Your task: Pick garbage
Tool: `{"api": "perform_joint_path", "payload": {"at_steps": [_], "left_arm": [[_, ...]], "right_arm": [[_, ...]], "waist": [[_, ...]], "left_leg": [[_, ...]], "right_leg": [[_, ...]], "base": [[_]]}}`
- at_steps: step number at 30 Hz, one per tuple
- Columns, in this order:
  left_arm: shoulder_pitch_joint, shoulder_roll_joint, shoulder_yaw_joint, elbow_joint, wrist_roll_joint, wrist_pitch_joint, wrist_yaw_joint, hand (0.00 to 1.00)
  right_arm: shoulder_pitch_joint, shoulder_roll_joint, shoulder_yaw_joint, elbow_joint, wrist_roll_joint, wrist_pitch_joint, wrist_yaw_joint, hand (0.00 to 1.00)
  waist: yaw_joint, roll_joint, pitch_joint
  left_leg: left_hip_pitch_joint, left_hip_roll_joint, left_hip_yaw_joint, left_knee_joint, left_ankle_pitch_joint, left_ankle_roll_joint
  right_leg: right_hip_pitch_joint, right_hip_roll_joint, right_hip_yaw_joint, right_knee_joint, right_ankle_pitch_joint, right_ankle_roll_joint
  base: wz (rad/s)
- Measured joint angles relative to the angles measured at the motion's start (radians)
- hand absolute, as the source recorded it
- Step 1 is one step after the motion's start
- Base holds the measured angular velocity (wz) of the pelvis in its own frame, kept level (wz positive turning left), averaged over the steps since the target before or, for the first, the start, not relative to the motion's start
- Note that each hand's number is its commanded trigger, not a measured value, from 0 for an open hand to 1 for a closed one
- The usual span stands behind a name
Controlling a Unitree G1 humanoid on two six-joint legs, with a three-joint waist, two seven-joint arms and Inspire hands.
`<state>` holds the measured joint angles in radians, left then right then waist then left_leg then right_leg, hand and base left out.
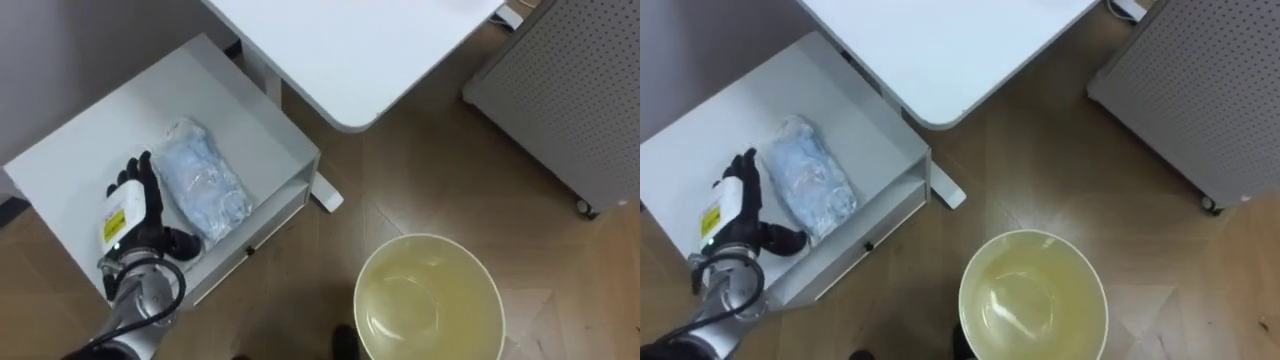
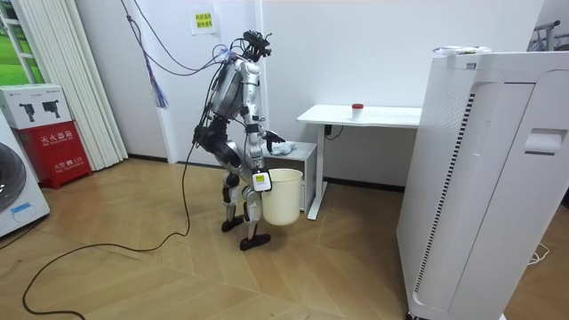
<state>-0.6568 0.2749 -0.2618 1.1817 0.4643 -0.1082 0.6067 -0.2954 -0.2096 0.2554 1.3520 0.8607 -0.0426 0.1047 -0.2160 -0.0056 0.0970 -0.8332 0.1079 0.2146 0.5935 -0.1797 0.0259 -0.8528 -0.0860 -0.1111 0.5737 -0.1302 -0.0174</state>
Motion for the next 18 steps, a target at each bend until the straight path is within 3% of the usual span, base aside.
{"api": "perform_joint_path", "payload": {"at_steps": [2,9,15,16,17,18], "left_arm": [[-0.004,0.0,-0.039,0.01,0.037,0.002,-0.001,0.0],[-0.018,0.0,-0.06,0.016,0.161,0.025,-0.009,0.0],[-0.036,0.007,-0.119,0.016,0.254,0.075,-0.018,0.0],[-0.045,0.014,-0.142,0.016,0.284,0.082,-0.031,0.06],[-0.05,0.017,-0.155,0.015,0.313,0.089,-0.039,0.46],[-0.052,0.017,-0.158,0.014,0.325,0.094,-0.045,0.97]], "right_arm": [[0.0,-0.008,0.001,0.002,0.009,0.003,0.01,1.0],[0.0,-0.019,0.008,0.002,0.031,0.009,0.021,1.0],[0.001,-0.031,0.007,0.003,0.042,0.015,0.042,1.0],[0.001,-0.037,0.003,0.006,0.042,0.019,0.045,1.0],[0.001,-0.042,-0.004,0.007,0.042,0.022,0.052,1.0],[0.002,-0.045,-0.004,0.008,0.042,0.023,0.053,1.0]], "waist": [[-0.005,0.003,0.0021],[-0.005,0.006,0.0032],[-0.028,0.006,0.0029],[-0.029,0.006,0.0029],[-0.033,0.006,0.0028],[-0.034,0.006,0.0028]], "left_leg": [[0.0,0.0,0.0,0.002,-0.001,-0.001],[0.003,0.001,0.002,0.002,-0.001,-0.001],[0.002,0.002,0.001,0.004,-0.002,0.0],[0.002,0.002,0.001,0.004,-0.002,0.0],[0.003,0.002,0.001,0.004,-0.002,0.0],[0.003,0.002,0.001,0.003,-0.002,0.0]], "right_leg": [[0.0,0.001,0.001,0.003,0.0,0.0],[-0.001,0.003,0.006,0.002,0.0,0.0],[0.002,0.003,0.005,0.001,0.001,0.001],[0.002,0.003,0.005,-0.001,0.001,0.001],[0.002,0.003,0.005,-0.002,0.002,0.001],[0.002,0.004,0.006,-0.002,0.002,0.001]], "base": [[0.0],[0.0],[0.0],[0.0],[0.0],[0.0]]}}
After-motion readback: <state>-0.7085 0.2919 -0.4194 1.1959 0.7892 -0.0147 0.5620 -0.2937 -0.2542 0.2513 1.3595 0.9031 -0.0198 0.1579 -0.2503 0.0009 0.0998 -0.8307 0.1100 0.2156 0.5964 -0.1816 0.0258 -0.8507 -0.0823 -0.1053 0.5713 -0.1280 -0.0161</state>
